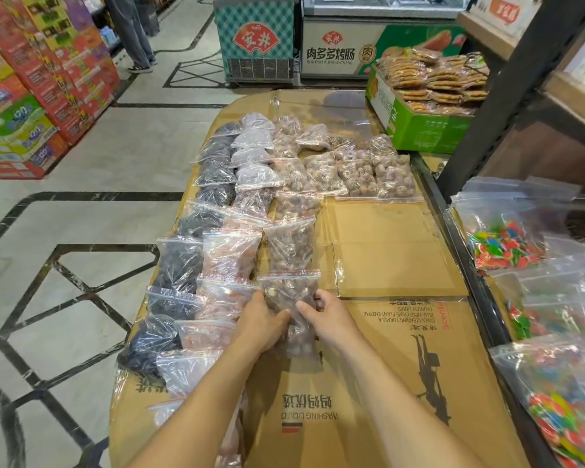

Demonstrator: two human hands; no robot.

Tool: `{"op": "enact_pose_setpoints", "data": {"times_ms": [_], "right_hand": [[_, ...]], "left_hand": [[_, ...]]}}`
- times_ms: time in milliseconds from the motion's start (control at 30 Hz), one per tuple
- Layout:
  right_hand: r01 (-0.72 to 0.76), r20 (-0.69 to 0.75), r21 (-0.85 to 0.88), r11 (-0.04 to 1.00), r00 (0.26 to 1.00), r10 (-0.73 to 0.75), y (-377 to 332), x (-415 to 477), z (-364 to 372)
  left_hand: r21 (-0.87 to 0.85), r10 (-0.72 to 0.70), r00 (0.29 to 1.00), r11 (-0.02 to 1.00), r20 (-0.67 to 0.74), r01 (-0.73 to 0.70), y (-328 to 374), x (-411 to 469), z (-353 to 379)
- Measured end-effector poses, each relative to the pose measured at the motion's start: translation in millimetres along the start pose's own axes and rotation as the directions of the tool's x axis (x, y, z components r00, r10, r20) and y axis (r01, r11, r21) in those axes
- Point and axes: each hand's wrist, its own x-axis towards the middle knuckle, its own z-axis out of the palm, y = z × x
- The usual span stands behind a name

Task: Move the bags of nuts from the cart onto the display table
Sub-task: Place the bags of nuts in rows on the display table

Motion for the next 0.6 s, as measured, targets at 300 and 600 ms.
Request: {"op": "enact_pose_setpoints", "data": {"times_ms": [300,600], "right_hand": [[0.031,-0.009,-0.443,0.896,0.999,-0.039,-25,-26,-24],[0.092,0.022,-0.818,0.568,0.991,-0.129,-24,-73,-71]], "left_hand": [[0.192,0.151,0.988,0.969,0.036,-0.155,15,-33,-10],[0.543,0.327,0.943,0.803,-0.055,-0.247,42,-80,-6]]}}
